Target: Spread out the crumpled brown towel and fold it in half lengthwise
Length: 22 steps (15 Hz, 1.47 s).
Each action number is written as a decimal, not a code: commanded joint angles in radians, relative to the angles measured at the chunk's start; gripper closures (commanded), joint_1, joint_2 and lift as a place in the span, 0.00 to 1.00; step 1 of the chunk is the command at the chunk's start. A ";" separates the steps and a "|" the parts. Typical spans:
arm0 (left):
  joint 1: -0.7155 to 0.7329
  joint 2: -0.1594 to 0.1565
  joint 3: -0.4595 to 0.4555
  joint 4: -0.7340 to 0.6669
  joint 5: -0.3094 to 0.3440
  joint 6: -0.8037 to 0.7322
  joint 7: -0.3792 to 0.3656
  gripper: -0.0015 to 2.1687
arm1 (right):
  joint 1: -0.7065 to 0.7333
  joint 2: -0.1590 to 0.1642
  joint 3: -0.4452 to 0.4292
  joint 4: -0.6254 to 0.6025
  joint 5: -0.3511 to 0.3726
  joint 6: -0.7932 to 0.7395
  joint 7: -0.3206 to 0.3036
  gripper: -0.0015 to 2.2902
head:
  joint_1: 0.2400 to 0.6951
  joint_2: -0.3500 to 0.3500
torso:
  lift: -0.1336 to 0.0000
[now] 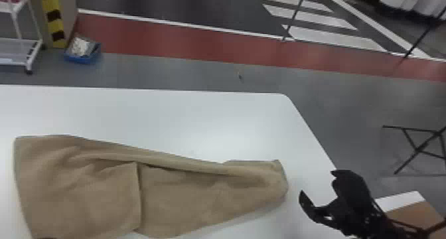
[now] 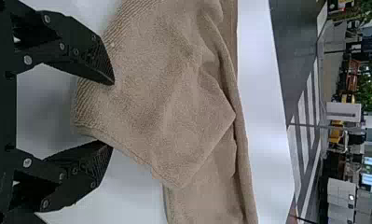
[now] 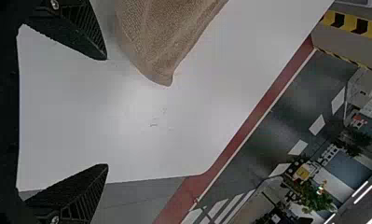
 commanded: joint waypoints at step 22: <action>-0.449 -0.013 0.126 -0.101 0.000 0.518 0.069 0.04 | 0.095 0.010 0.004 -0.073 0.026 -0.022 0.014 0.03 | 1.00 0.12 | 0.07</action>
